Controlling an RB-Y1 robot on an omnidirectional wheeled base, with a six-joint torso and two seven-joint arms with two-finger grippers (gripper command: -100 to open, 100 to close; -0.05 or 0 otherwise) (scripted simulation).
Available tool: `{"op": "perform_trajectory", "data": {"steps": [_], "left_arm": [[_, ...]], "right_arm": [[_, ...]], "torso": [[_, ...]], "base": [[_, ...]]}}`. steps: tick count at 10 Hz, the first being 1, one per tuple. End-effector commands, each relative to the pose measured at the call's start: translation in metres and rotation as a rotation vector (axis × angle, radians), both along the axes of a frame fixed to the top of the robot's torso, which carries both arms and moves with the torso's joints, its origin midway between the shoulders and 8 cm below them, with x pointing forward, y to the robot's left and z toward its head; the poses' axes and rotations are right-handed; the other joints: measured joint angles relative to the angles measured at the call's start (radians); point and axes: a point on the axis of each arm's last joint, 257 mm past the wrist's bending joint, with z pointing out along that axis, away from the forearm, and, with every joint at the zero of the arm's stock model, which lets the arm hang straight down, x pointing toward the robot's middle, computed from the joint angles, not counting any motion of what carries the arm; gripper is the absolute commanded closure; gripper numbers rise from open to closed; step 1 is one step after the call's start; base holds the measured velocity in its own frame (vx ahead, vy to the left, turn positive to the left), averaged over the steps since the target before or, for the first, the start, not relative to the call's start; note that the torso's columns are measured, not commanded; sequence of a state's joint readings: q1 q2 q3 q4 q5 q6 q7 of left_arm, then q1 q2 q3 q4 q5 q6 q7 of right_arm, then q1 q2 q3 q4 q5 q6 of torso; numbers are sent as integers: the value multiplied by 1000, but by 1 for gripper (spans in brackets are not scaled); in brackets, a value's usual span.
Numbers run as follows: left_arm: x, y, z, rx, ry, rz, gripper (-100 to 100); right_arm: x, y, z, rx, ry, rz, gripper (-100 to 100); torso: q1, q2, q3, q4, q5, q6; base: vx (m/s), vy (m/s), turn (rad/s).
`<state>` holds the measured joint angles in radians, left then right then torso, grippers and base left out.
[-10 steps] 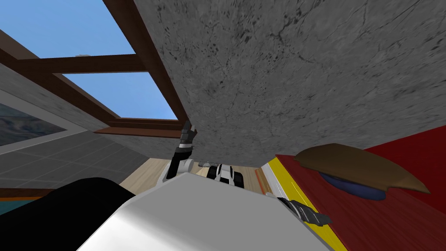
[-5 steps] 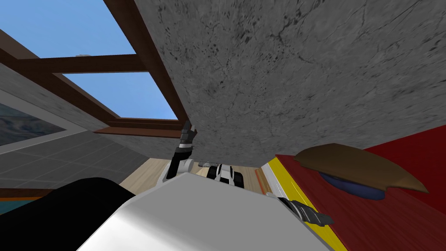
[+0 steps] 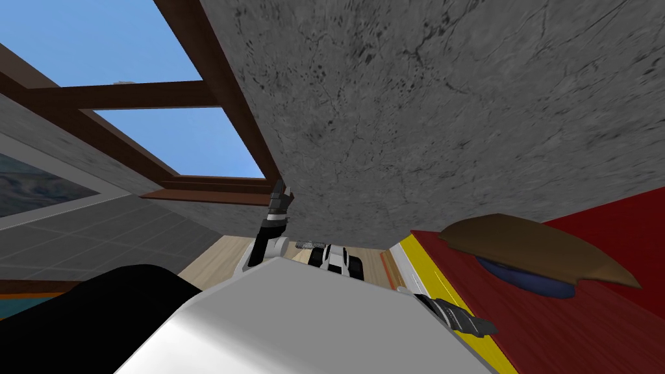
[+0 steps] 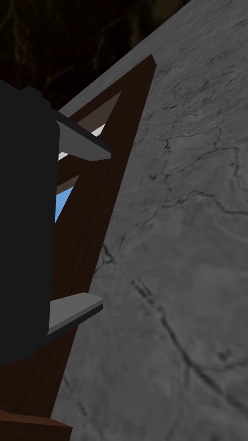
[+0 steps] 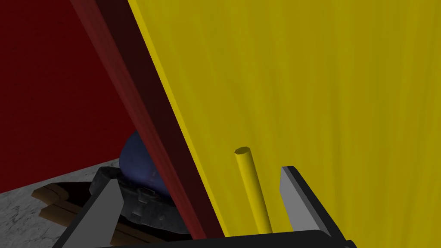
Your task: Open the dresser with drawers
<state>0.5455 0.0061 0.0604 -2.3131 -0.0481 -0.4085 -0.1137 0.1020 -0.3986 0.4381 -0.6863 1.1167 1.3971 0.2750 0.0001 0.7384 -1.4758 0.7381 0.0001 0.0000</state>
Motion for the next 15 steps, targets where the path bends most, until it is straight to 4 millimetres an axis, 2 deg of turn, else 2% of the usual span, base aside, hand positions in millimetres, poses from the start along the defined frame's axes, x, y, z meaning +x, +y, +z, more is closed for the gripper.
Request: {"op": "perform_trajectory", "data": {"steps": [1, 6, 7, 8, 12, 13, 15], "left_arm": [[0, 0, 0, 0, 0, 0, 0], [0, 0, 0, 0, 0, 0, 0], [0, 0, 0, 0, 0, 0, 0], [0, 0, 0, 0, 0, 0, 0], [0, 0, 0, 0, 0, 0, 0], [0, 0, 0, 0, 0, 0, 0], [0, 0, 0, 0, 0, 0, 0]], "right_arm": [[0, 0, 0, 0, 0, 0, 100], [14, -1, 5, 0, 0, 7, 100], [13, 3, -2, 22, 3, 12, 100], [17, 8, -3, 24, 2, 16, 100], [24, 10, 7, 0, -6, 18, 100], [22, 16, -3, 27, -1, 23, 100], [27, 24, 0, 18, -1, 28, 100]], "torso": [[0, 0, 0, 0, 0, 0], [20, 6, -1, 4, 16, 3], [20, 6, -2, 4, 17, 2], [11, 4, -2, 4, 15, 2], [15, 5, -2, 4, 16, 2], [16, 4, -2, 4, 16, 1], [15, 6, -1, 4, 13, 2]], "base": [[0, 0, 0], [-35, 178, -11], [-18, 111, -2], [-18, 122, -9], [-26, 176, -28], [-8, 79, -6], [-46, 154, -19]]}}
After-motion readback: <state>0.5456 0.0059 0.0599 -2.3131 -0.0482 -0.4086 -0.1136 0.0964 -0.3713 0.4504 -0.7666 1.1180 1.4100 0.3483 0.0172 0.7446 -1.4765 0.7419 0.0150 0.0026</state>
